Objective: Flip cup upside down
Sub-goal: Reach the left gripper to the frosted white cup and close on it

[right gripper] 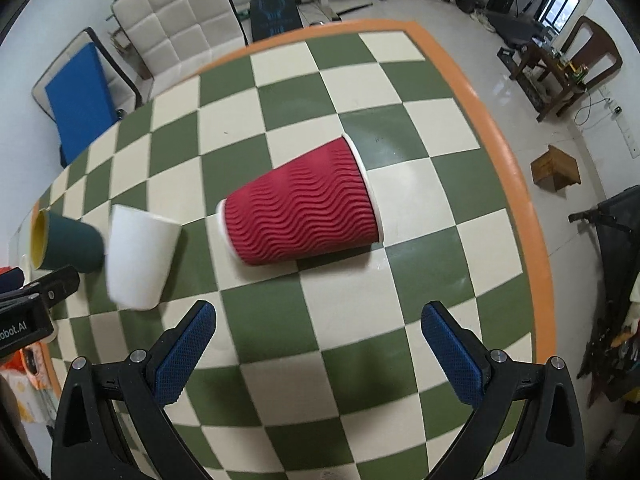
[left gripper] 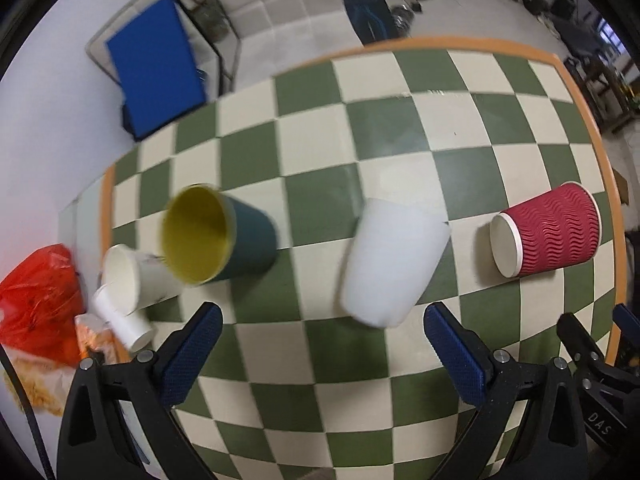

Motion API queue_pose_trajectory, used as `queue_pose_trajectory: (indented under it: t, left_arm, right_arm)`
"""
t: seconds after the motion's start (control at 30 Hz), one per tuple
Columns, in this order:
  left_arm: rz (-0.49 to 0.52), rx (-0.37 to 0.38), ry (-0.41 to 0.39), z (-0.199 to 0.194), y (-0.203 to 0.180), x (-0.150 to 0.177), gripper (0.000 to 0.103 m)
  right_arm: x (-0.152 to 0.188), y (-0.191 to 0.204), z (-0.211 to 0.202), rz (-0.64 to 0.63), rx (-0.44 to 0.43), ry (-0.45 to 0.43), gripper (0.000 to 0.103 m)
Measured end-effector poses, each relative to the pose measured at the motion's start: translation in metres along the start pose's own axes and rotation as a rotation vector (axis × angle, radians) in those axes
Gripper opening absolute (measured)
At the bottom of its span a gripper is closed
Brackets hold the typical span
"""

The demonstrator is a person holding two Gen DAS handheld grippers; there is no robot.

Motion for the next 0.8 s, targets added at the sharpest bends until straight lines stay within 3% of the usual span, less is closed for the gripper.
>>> queue_pose_trajectory:
  t: [0.27,0.53,0.57,0.67,0.8]
  left_arm:
    - [0.106,0.058,0.107,0.050,-0.025,-0.038,0.102]
    - [0.227,0.063,0.172,0.081,-0.044,-0.049,0.101]
    - [0.233,0.060,0.172,0.083,-0.045,-0.049,0.098]
    - [0.238,0.071,0.187,0.089,-0.046,-0.052,0.074]
    - [0.222,0.090,0.173,0.088,-0.044,-0.051,0.070]
  right_arm:
    - [-0.016,0.004,0.032,-0.009,0.020,0.071,0.103]
    - [-0.022,0.008,0.048,-0.012,0.032,0.118,0.103]
    - [-0.022,0.008,0.051,-0.011,0.034,0.125,0.103]
    - [-0.022,0.006,0.056,-0.010,0.041,0.136,0.103]
    - [-0.021,0.004,0.061,-0.004,0.045,0.158,0.103]
Point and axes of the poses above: each gripper's, at about its wrist camera, not at the fingertips, and z roughly the way its jaws point, y to its left, x to its underside, the point moved 3 cm from there along z, roughly the way its jaws point, and after that the axes turned 13 degrees about z, right-handed, at the moved point
